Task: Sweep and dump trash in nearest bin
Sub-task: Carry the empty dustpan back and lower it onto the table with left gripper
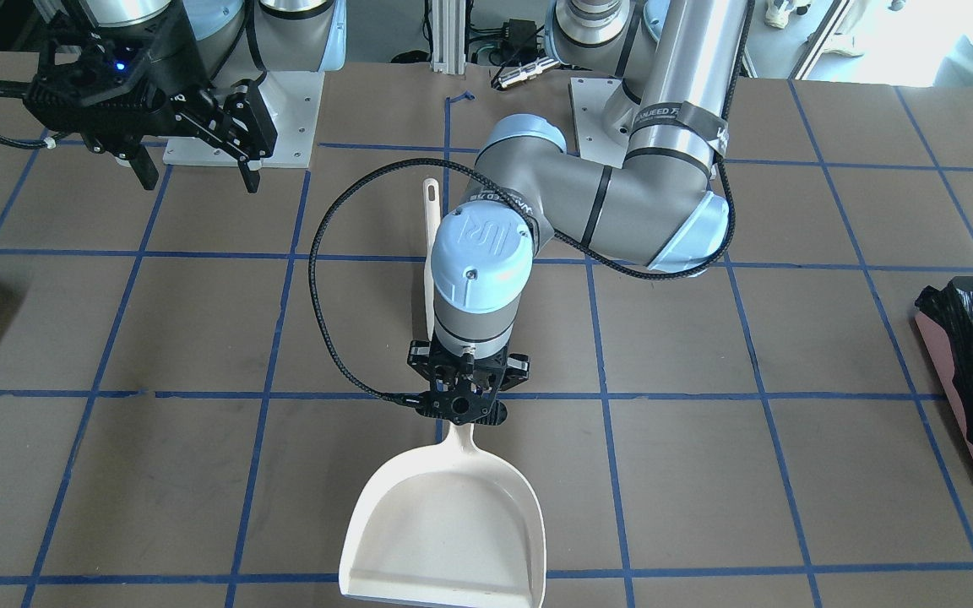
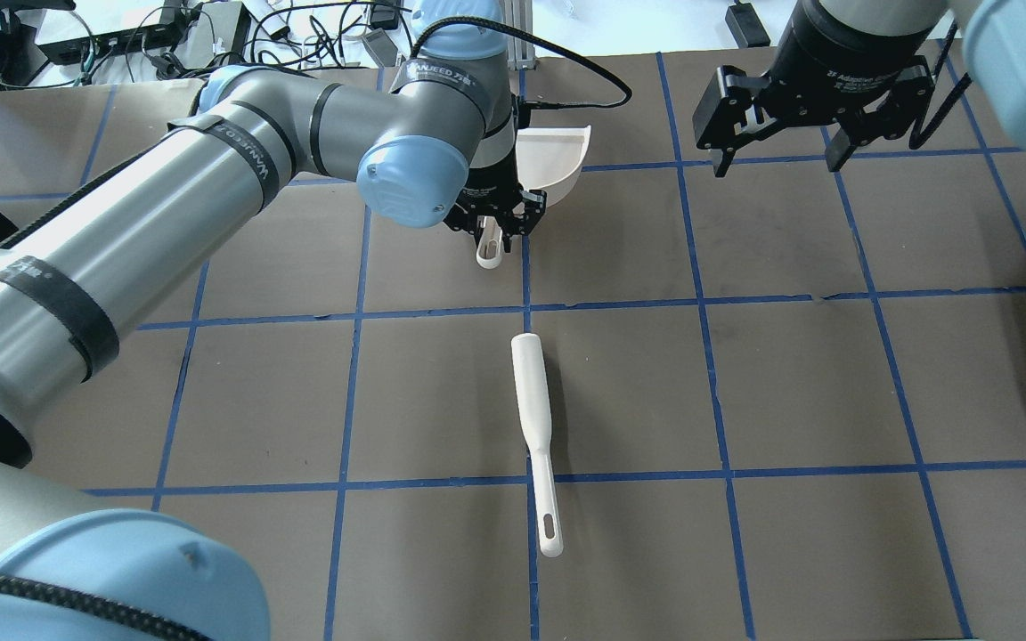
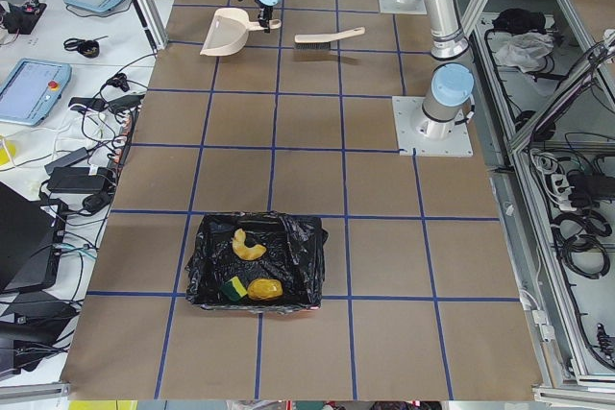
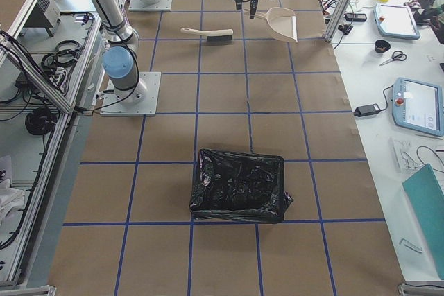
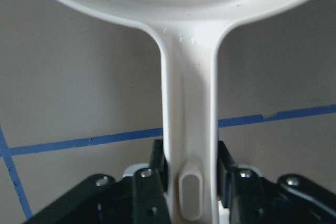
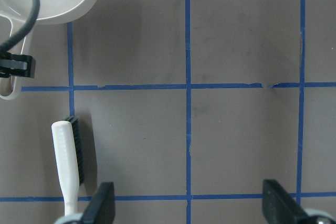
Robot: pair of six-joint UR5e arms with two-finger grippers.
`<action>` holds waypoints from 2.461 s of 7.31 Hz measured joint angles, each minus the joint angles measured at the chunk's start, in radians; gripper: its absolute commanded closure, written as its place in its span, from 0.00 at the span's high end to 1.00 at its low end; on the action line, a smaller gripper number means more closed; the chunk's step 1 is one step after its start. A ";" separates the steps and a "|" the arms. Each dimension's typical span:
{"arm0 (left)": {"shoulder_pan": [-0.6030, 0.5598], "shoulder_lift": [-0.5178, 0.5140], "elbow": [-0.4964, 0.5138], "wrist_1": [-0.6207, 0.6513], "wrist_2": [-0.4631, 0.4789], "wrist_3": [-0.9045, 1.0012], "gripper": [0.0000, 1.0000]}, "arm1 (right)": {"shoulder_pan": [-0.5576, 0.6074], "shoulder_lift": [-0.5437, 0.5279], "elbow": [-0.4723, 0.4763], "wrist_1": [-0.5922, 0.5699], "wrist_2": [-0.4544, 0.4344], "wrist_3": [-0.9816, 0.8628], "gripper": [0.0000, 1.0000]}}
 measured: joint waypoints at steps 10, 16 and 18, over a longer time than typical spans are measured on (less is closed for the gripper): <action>-0.019 -0.063 -0.001 0.048 -0.011 -0.090 0.10 | 0.000 -0.005 0.008 -0.002 0.008 -0.004 1.00; -0.027 -0.063 0.000 0.055 -0.009 -0.108 1.00 | 0.000 -0.005 0.008 -0.002 0.006 -0.006 1.00; -0.028 -0.028 -0.002 0.049 -0.005 -0.099 1.00 | 0.000 -0.005 0.009 -0.002 0.006 -0.006 1.00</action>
